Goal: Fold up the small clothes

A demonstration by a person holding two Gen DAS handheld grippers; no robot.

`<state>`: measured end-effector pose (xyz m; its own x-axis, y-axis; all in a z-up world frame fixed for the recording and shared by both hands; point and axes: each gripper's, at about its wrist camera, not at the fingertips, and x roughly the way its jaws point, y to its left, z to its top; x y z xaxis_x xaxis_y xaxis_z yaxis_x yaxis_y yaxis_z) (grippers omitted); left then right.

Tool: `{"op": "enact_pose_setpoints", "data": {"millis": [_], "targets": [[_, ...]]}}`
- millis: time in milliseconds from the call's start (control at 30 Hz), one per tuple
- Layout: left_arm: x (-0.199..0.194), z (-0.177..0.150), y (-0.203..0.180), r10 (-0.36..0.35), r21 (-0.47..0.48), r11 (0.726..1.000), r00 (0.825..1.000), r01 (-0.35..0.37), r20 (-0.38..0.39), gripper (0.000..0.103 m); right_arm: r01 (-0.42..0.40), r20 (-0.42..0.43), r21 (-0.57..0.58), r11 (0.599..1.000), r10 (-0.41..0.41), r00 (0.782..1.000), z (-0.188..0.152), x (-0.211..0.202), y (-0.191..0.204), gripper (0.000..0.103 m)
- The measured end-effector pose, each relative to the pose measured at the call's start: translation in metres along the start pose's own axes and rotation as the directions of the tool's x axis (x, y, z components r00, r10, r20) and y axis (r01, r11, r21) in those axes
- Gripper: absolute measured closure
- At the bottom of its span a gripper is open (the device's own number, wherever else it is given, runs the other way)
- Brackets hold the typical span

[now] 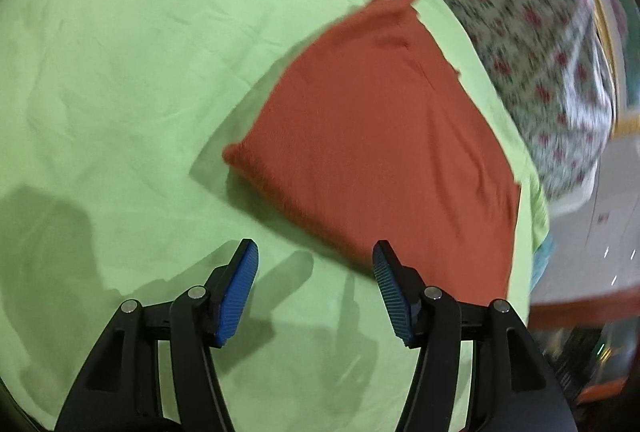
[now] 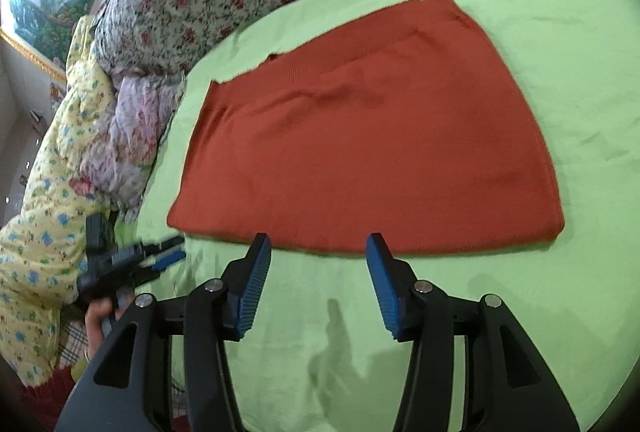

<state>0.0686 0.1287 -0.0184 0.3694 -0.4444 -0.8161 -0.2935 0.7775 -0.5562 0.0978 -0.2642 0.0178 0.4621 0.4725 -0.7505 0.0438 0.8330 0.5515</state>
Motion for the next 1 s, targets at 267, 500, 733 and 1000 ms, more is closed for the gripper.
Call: {"op": "enact_pose_setpoints", "data": {"millis": [267,500,733,1000], "targets": [[0.025,0.027,-0.007,0.016,-0.066,0.998,0.999,-0.013,0.039,0.043,0.002,-0.028,0.012,1.000,-0.002,1.000,0.002,0.001,-0.012,0.052],[0.034,0.036,-0.016,0.052,-0.082,0.996,0.995,-0.045,0.084,0.043,0.000,-0.039,0.041,0.999,0.001,0.999,0.012,0.003,-0.024,0.052],[0.033,0.039,-0.038,0.071,0.023,0.997,0.991,-0.074,0.115,0.087,-0.011,-0.062,0.042,0.999,0.013,0.998,0.022,0.013,-0.026,0.052],[0.014,0.008,-0.138,0.071,0.365,0.919,0.973,-0.150,0.221,0.093,-0.039,-0.079,0.045,0.998,0.043,0.996,0.048,0.026,-0.026,0.052]]}}
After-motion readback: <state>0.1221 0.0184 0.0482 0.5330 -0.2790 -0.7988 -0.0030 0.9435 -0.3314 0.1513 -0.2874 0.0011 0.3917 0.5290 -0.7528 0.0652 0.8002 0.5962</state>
